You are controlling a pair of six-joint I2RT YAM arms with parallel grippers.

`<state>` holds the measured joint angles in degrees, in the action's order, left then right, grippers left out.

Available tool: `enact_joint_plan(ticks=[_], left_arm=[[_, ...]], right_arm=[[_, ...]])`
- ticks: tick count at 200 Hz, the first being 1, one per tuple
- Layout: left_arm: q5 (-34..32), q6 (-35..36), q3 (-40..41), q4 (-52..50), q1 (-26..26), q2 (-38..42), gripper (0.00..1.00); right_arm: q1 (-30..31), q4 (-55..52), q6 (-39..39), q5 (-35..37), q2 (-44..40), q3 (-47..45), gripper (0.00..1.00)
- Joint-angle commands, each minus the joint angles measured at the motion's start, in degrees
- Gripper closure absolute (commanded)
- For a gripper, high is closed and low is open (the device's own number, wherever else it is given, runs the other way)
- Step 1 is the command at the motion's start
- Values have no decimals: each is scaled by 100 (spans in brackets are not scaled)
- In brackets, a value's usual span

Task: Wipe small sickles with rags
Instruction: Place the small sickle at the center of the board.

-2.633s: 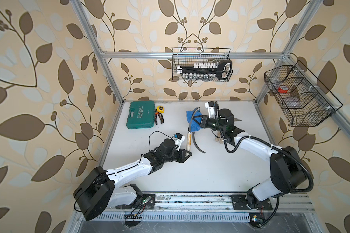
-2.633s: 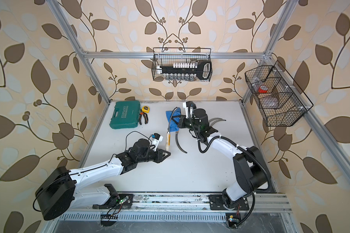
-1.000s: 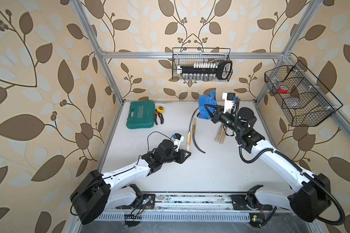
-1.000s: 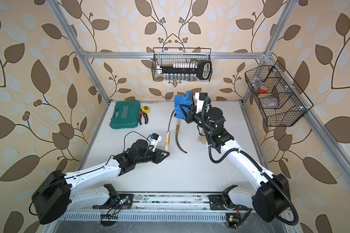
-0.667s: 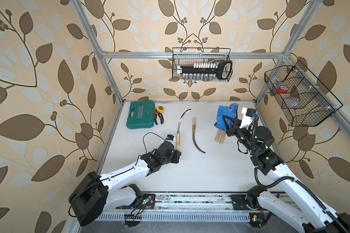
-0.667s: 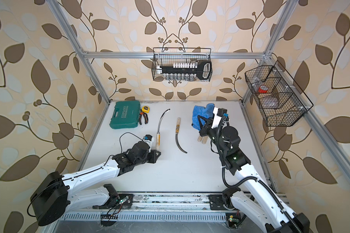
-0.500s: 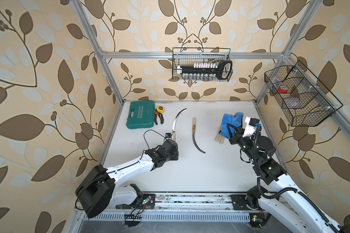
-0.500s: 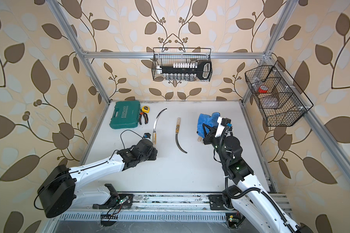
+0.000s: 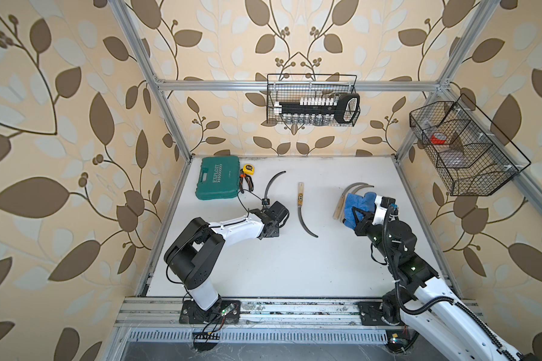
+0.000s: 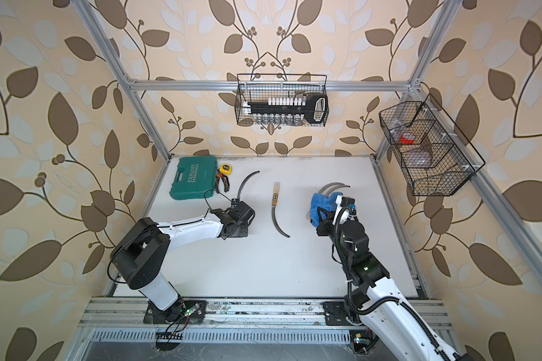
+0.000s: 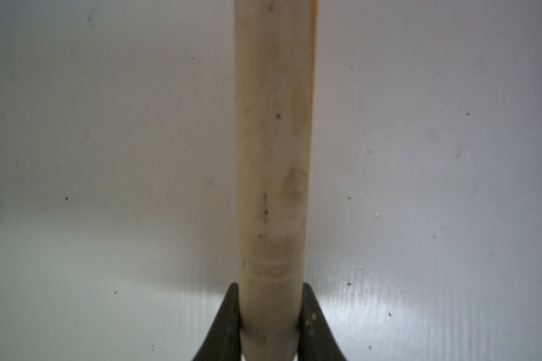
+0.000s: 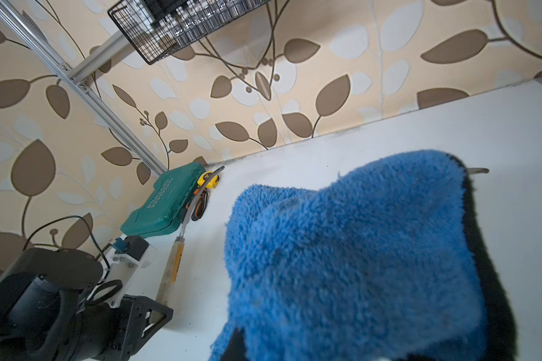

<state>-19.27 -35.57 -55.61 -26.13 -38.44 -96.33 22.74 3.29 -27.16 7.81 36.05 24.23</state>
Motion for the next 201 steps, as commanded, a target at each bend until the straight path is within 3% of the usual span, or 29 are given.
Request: enact_joint_plan(ticks=[1, 100, 149, 201], left_arm=[[-187, -6, -288, -226, 88, -163, 100], [67, 239, -1194, -455, 399, -1347, 100], [45, 209, -1350, -479, 411, -1494, 81], [54, 226, -1461, -516, 415, -1542, 73]], right_arm=[[-24, 180, -46, 147, -22, -130, 100], [-316, 468, 24, 211, 479, -307, 100], [-909, 565, -140, 83, 744, -411, 100], [-1717, 728, -669, 200, 1049, -721, 100]])
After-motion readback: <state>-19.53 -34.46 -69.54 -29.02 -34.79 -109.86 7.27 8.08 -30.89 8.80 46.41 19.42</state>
